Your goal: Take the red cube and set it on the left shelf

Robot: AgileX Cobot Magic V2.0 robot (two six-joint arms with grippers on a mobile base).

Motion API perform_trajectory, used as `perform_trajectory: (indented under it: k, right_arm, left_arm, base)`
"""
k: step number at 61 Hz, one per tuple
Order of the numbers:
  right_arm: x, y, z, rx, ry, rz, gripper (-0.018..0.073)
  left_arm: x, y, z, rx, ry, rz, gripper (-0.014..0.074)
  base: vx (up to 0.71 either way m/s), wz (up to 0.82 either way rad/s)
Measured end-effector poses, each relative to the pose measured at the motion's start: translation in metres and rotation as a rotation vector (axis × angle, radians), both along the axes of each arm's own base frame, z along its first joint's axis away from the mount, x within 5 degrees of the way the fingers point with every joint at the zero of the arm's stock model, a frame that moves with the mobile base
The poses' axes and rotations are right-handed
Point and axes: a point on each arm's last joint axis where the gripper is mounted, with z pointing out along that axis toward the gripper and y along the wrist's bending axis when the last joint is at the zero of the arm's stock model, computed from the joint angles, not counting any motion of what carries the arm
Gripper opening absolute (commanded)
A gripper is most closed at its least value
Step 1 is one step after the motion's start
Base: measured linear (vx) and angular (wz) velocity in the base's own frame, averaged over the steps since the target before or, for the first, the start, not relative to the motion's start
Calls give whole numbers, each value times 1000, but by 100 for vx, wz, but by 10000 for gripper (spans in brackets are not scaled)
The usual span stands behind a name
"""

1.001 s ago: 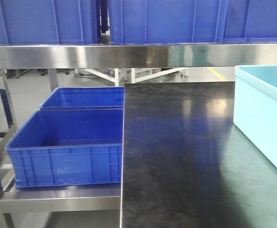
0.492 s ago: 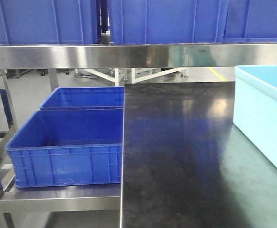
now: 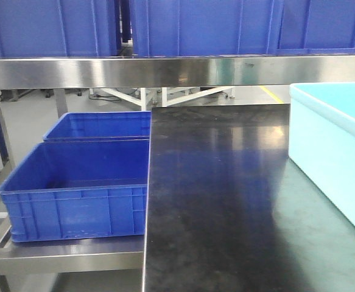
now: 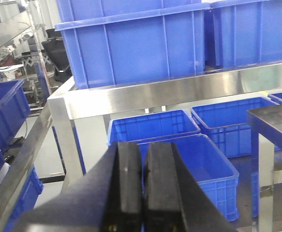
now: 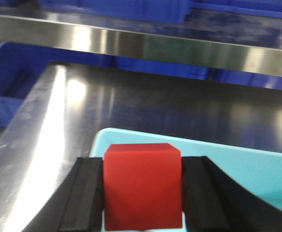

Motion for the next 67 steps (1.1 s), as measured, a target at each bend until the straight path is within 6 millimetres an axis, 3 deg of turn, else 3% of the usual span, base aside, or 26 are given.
perform_trajectory:
  k: [18,67]
  right_arm:
    - [-7,26,-1,-3,10,153,58]
    - [-7,26,-2,-5,14,155,58]
  left_arm:
    - [0,0,0,0,0,0,106]
    - [0,0,1,-45,-10,-3,106]
  base:
    - [-1,-7]
    - [0,2]
